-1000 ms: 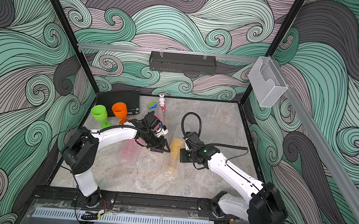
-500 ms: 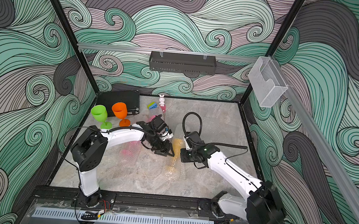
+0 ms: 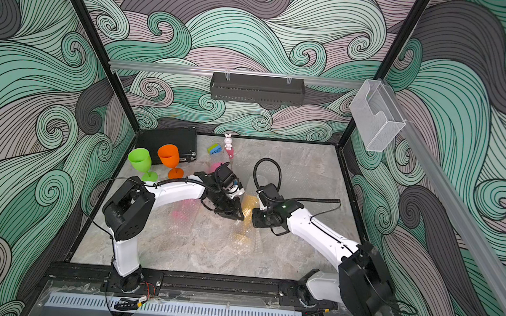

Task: Unpack wine glasses from bubble wrap
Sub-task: Adjust the bubble wrap on the bubble wrap.

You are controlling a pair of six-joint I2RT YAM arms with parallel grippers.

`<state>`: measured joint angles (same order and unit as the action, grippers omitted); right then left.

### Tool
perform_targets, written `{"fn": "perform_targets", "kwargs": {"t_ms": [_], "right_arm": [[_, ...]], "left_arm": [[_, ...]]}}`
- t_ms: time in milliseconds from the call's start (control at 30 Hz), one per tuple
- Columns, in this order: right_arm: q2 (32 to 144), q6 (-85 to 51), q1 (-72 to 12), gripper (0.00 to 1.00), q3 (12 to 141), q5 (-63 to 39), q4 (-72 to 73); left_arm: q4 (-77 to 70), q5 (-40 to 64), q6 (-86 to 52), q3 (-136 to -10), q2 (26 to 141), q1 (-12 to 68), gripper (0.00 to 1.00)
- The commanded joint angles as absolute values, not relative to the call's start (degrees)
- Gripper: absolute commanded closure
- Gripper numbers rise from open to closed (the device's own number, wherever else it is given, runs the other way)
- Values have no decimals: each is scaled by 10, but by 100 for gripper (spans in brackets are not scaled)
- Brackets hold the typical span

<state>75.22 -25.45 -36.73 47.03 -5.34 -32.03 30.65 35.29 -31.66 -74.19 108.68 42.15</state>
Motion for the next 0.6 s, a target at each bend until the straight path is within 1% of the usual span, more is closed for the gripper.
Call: {"fn": "perform_targets", "kwargs": {"t_ms": [0,100,200,367,567], "right_arm": [[745,-244,-366,61,483,-16,-333],[744,-243,-363,61,483,-4,-341],[740,-246,-356,60,477,4,-342],[733,-249,-342,59,473,19,-343],[766,-242,-338,58,493,23,-329]], "left_arm": [[302,364,-319,-767,1094,425,86],[301,366,-320,-768,1091,425,96],[301,368,-322,-768,1087,425,100],[300,364,-329,-761,1078,426,100],[289,364,-340,-758,1072,430,100]]}}
